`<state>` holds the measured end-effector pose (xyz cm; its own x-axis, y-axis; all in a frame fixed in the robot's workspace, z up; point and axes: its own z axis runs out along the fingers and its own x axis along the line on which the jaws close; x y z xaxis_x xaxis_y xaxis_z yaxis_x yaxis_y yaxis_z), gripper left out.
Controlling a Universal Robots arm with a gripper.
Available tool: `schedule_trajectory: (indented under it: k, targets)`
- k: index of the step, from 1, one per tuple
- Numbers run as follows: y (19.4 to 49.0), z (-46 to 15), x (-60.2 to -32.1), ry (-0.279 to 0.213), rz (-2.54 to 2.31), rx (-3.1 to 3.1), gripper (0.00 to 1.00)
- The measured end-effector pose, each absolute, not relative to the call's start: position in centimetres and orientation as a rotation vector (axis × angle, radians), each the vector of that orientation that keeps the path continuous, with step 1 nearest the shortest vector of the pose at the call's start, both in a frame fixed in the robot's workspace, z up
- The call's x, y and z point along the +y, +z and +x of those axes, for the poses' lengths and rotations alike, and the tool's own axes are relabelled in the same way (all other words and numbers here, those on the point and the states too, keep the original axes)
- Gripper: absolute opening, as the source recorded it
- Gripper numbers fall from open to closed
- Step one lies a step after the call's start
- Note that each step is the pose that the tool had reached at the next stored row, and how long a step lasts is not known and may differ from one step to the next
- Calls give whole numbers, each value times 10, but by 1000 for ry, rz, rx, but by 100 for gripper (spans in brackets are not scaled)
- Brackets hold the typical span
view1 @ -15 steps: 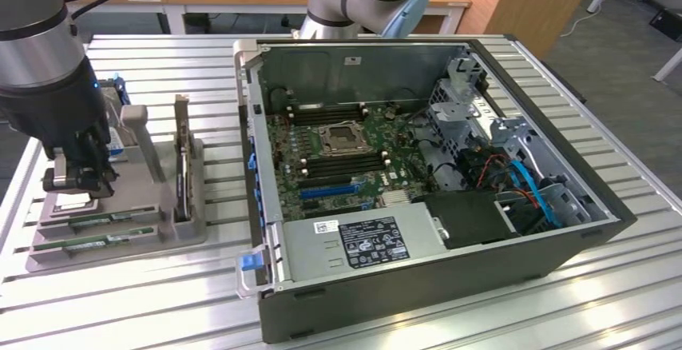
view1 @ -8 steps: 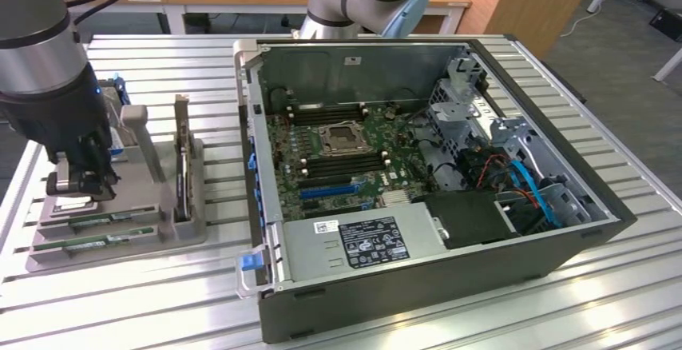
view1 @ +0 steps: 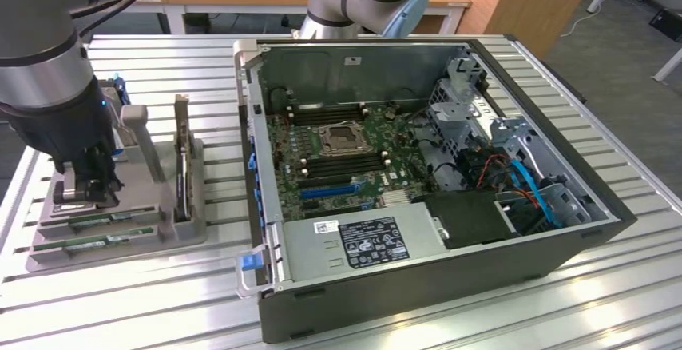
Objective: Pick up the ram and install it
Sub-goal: 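Pick up the ram and move it above insertion slot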
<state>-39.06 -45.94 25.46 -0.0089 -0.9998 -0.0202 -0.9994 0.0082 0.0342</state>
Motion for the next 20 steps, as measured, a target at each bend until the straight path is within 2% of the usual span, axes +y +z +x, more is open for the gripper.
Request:
schedule_trajectory:
  k: [9,20]
  targets:
    - [251,-390,-460,-60,2205,-2224,30]
    - [251,-392,-479,-60,2205,-2223,30]
